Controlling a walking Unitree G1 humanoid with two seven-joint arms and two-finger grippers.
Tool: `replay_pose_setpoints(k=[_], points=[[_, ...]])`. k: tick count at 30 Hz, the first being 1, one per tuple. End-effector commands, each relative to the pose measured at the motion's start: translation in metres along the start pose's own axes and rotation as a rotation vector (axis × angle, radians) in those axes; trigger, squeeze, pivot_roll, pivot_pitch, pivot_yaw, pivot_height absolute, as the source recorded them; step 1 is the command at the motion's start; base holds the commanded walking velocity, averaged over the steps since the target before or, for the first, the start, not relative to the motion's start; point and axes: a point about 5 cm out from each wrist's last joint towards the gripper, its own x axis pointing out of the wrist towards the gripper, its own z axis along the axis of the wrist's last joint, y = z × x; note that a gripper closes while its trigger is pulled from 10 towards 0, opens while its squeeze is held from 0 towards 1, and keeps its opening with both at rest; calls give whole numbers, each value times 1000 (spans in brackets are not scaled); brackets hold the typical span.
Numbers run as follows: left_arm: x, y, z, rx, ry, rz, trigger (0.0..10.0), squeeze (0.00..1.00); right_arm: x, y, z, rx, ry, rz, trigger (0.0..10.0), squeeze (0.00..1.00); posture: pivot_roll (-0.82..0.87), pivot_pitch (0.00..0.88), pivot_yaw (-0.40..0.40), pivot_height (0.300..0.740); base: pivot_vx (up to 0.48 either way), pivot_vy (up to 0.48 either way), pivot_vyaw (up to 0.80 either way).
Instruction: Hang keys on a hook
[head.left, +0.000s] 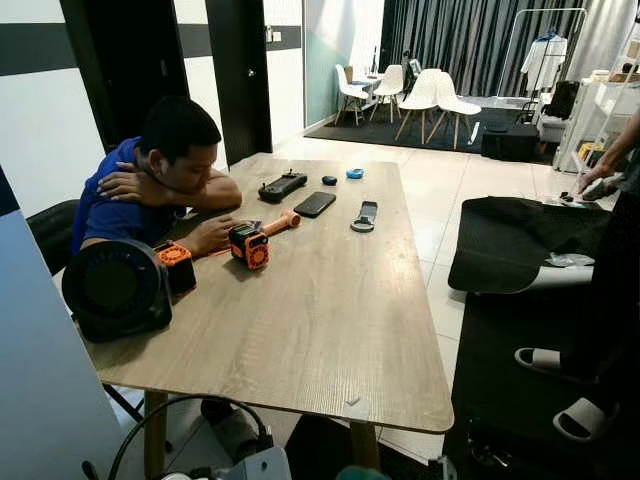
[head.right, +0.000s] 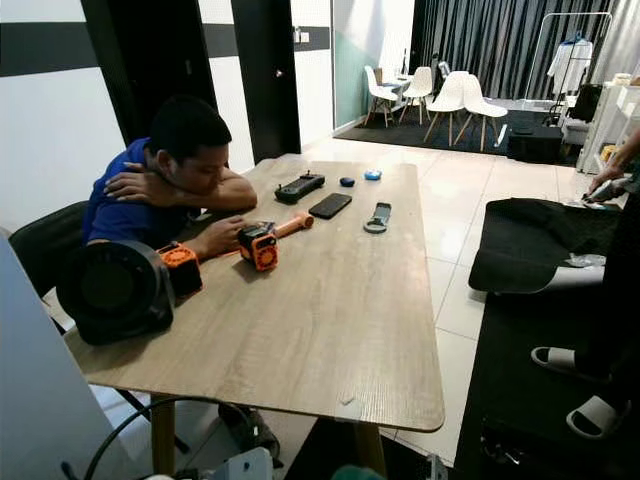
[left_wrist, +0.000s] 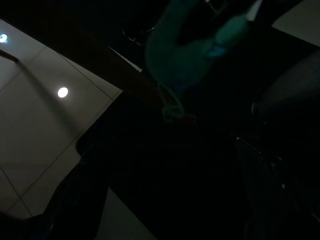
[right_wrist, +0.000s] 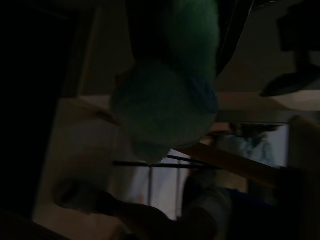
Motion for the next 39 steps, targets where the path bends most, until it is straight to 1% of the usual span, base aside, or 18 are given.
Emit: replay_pose_setpoints(k=[1,4,6,7,9,10,13,15,17,18,22,23,29,32,34,36,37,39], points=[[-5,-5,-10,-15,49,-11,10000,0,-4,-7,-6,-30,32,-66,0,0,64,30,22,740,0,0,0],[-6,-7,-15,-27,72,13,10000,0,-12,-20,-11,-95,73,-187,0,0,65,28,22,740,0,0,0],[-8,-2,-29,-107,176,174,10000,0,-26,-36,-11,-153,83,-338,0,0,63,23,23,740,0,0,0],[-8,-2,-29,-107,176,174,10000,0,-26,-36,-11,-153,83,-338,0,0,63,23,23,740,0,0,0],[-11,-4,-44,-259,246,310,10000,0,-41,-52,-4,-189,35,-495,0,0,58,17,29,740,0,0,0],[-11,-4,-44,-259,246,310,10000,0,-41,-52,-4,-189,35,-495,0,0,58,17,29,740,0,0,0],[-15,-15,-61,-493,304,431,10000,0,-59,-67,6,-290,6,-658,0,0,50,12,34,740,0,0,0],[-16,-18,-65,-536,319,455,10000,0,-62,-70,7,-316,8,-685,0,0,50,12,34,740,0,0,0],[-19,-23,-72,-616,343,517,10000,0,-70,-75,13,-430,32,-766,0,0,47,10,35,740,0,0,0],[-21,-29,-77,-671,363,557,10000,0,-77,-80,19,-545,59,-843,0,0,46,4,32,740,0,0,0],[-23,-36,-82,-696,401,581,10000,0,-81,-82,23,-630,72,-906,0,0,44,0,30,740,0,0,0],[-22,-40,-83,-704,410,577,10000,0,-81,-82,25,-657,77,-924,10000,0,43,0,29,740,0,0,0],[-17,-50,-84,-756,431,580,10000,0,-78,-80,24,-746,83,-912,10000,0,37,0,23,740,0,0,0],[-17,-52,-85,-782,431,595,10000,0,-72,-75,19,-712,67,-843,10000,0,36,0,20,740,0,0,0],[-17,-53,-86,-853,409,628,10000,0,-67,-71,14,-647,37,-783,10000,0,38,0,16,740,0,0,0],[-17,-53,-86,-875,406,634,10000,0,-65,-70,14,-630,24,-771,10000,0,38,0,16,740,0,0,0],[-17,-54,-87,-878,414,639,9686,0,-64,-69,13,-620,19,-761,10000,0,36,0,15,740,0,0,0],[-17,-57,-88,-850,436,608,9843,0,-64,-68,12,-625,20,-752,10000,0,36,0,15,740,0,0,0]])
